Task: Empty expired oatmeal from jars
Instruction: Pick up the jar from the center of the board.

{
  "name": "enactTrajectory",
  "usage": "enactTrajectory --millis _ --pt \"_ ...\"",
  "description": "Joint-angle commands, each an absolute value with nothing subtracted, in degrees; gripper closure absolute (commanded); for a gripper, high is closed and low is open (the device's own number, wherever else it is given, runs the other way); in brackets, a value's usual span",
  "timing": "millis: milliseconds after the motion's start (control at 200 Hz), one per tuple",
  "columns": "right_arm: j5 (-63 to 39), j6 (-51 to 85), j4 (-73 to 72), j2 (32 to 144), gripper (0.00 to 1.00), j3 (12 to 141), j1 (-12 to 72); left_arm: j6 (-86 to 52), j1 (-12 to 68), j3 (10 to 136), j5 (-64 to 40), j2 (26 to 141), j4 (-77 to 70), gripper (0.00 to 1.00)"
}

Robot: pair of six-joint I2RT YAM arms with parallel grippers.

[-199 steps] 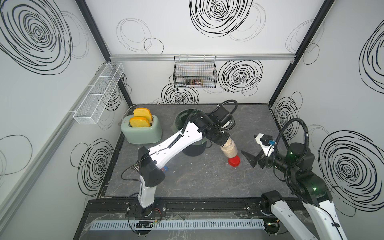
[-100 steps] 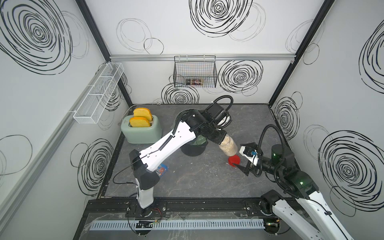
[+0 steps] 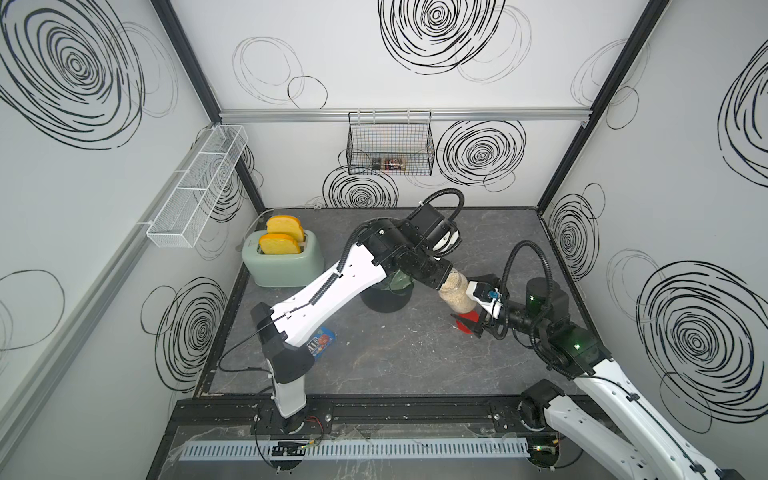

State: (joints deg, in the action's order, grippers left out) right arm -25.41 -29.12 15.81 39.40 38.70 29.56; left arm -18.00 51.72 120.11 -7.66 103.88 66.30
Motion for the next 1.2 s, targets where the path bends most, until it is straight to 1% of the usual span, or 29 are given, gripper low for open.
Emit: enactTrajectory --millis 0,185,240,470,515,545,555,590,625,650,700,740,800,880,966,1056,1196 --pt "-26.18 -29.13 10.94 40.87 0.02 38.23 30.76 -19.33 52.03 120.54 -9.24 102.50 64.79 1.00" --pt "-25.65 -28.66 6.58 43.18 0.00 37.18 31.41 -19.52 52.13 120.42 -9.86 102.17 64.96 1.00" --pt "-25.76 -28.65 6.35 43.96 0.01 37.31 31.54 -19.59 52.19 120.22 -10.09 101.96 64.69 1.00" --pt "-25.94 -28.47 5.36 44.52 0.20 37.40 31.51 -20.06 52.21 119.21 -10.72 101.21 63.76 1.00" --pt "-25.93 -28.43 5.81 44.47 0.27 37.68 31.53 -20.15 52.19 118.58 -10.65 100.82 63.34 1.00" --pt "-26.06 -28.45 6.24 44.50 0.31 38.00 31.55 -20.28 52.04 118.28 -10.57 100.73 63.00 0.98" --pt "-26.16 -28.49 6.46 44.48 0.32 38.11 31.51 -20.30 52.03 118.19 -10.62 100.66 62.90 0.94" --pt "-26.28 -28.61 7.03 44.47 0.36 38.44 31.54 -20.41 51.82 117.71 -10.79 100.33 62.40 0.88" --pt "-26.08 -28.63 7.49 44.44 0.38 38.65 31.51 -20.61 51.62 117.42 -10.88 100.05 61.85 0.77" --pt "-26.10 -28.76 7.79 44.31 0.40 38.67 31.55 -20.66 51.47 117.31 -10.86 99.94 61.51 0.71" --pt "-25.83 -28.88 8.17 44.14 0.43 38.76 31.52 -20.75 51.16 117.40 -11.07 99.76 61.02 0.67" --pt "-25.62 -28.87 8.39 43.97 0.43 38.83 31.51 -20.71 50.88 117.71 -11.17 99.67 60.84 0.59" --pt "-25.25 -28.85 8.55 43.68 0.43 38.87 31.51 -20.82 50.40 117.77 -11.54 99.33 60.18 0.55" --pt "-24.64 -28.71 8.53 43.53 0.43 39.20 31.52 -20.95 49.42 117.84 -11.45 98.75 59.43 0.46" --pt "-23.89 -28.76 8.61 43.82 0.43 39.95 31.54 -20.78 47.85 117.94 -10.40 97.60 59.40 0.44" --pt "-22.20 -30.40 9.71 44.91 0.43 41.99 31.40 -20.76 44.50 117.05 -8.67 94.93 58.94 0.41" --pt "-19.50 -33.40 11.37 48.27 0.44 46.66 30.48 -21.62 37.43 110.49 -7.69 86.78 54.35 0.39"
